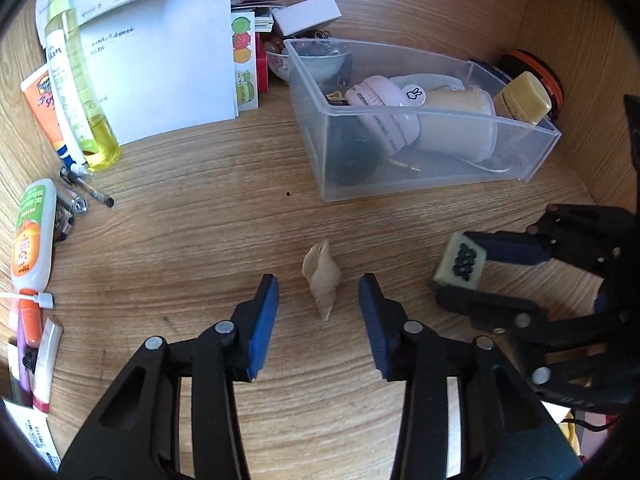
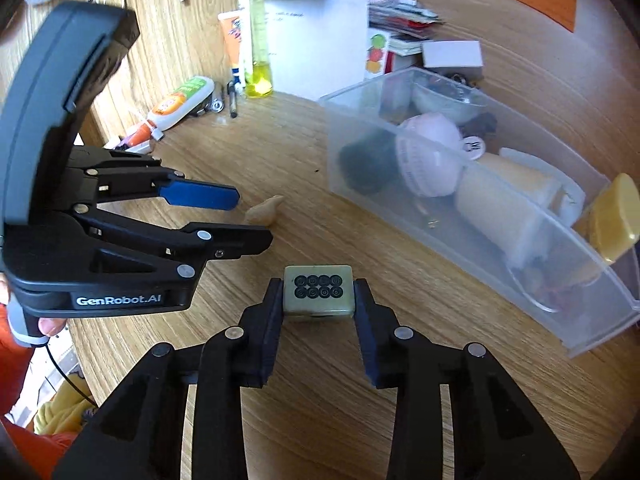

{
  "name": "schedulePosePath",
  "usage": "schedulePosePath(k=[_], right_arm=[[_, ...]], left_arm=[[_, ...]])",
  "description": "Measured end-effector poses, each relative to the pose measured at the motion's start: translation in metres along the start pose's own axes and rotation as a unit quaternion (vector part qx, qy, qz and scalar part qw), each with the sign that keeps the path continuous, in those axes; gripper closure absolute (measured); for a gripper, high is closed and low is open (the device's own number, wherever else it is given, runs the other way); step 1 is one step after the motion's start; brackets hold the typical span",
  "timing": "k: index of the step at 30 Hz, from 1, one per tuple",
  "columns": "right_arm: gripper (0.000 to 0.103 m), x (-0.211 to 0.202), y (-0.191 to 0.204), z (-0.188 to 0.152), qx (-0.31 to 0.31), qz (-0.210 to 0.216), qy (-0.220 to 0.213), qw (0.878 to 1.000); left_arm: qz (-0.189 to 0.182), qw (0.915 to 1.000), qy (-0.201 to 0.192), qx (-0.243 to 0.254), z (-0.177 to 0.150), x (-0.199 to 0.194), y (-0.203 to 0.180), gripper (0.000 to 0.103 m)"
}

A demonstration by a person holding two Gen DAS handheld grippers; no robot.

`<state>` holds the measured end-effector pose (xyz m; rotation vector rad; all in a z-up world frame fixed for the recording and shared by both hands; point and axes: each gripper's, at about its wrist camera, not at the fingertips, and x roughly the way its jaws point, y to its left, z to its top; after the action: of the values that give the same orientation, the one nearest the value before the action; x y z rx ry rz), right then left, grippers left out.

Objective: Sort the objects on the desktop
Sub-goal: 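Grasp the seashell with the left gripper while the right gripper grasps the dotted block, then carry the seashell and dotted block into the clear box and release both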

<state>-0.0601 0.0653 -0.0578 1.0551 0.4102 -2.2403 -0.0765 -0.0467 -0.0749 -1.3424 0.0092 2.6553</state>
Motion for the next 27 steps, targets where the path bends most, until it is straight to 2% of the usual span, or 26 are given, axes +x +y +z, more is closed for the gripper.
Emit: schedulePosePath(k=[5,11,18,27], right_arm=[[0.072,-0.008,-0.011,0.001,0.007,-0.005,-0.008,1.0],[0.072,-0.019,-0.023,0.001,0.014,-0.01,-0.017,1.0],[0.072,-0.034,-0.037,0.001,0.028,-0.015,-0.031,0.999],[0.072,-0.056,-0.055,0.005,0.041,-0.031,-0.051,0.997]], left_arm=[[0.006,1.0,-0.005,0.001,0.003,0.003,-0.002,0.085],[0.022,0.9996,-0.012,0.014,0.004,0.004,-0.007,0.085],[0.016,0.9996,-0.023,0.009,0.008,-0.002,-0.014,0.085],[0.003,0.9974,-0.069,0.017,0.023,-0.034,-0.028,0.085]])
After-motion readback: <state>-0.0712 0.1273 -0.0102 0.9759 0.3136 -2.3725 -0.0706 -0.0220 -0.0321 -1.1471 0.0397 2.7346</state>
